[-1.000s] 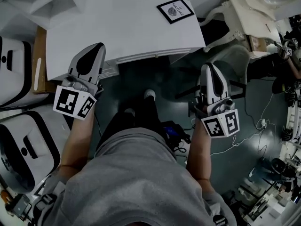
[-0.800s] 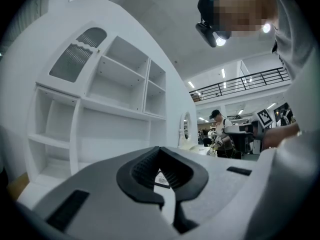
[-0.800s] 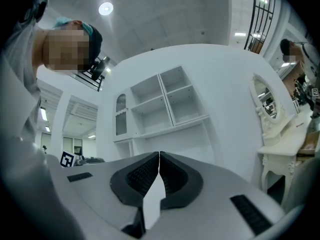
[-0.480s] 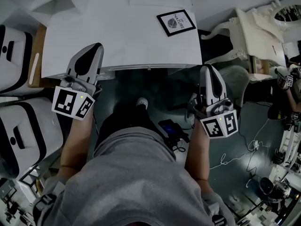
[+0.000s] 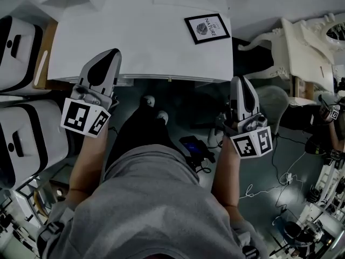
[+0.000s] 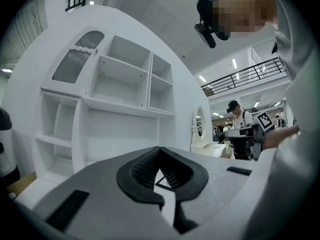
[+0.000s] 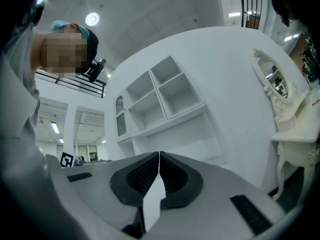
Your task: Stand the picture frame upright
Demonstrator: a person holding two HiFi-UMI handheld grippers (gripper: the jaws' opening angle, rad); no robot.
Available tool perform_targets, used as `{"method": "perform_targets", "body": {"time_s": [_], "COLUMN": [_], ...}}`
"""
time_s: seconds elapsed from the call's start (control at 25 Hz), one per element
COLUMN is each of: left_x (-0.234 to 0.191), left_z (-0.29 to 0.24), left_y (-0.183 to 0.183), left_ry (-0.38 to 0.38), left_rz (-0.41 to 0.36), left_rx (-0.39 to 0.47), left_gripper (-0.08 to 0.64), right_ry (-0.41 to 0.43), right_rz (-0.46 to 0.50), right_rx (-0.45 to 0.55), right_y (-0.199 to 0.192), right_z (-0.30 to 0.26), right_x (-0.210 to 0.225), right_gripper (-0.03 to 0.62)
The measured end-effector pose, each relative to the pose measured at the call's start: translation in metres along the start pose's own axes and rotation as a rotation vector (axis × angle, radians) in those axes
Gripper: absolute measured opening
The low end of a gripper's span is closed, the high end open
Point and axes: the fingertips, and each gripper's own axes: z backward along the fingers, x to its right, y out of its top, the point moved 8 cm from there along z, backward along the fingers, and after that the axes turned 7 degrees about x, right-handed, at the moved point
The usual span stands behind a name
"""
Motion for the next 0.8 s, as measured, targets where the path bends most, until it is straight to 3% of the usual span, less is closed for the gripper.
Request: {"method": "perform_targets", "body": {"time_s": [0.52, 0.8], "left_x": [-0.024, -0.059], "left_z": [-0.048, -0.110], "left_y": [0.004, -0.004], "left_ry": [-0.046, -0.080], "left_rz": [0.021, 0.033], "left_rx": [0.021, 0.025], "left_gripper": [0.006, 0.006], "right_ry": [-0.024, -0.034], "right_rz": [0.008, 0.026], "right_rx": [-0.012, -0.014], "right_y": [0.007, 0.006], "right_z": [-0.035, -0.091], "right_x": [0.013, 0.042], "right_gripper": [0.028, 0.028]}}
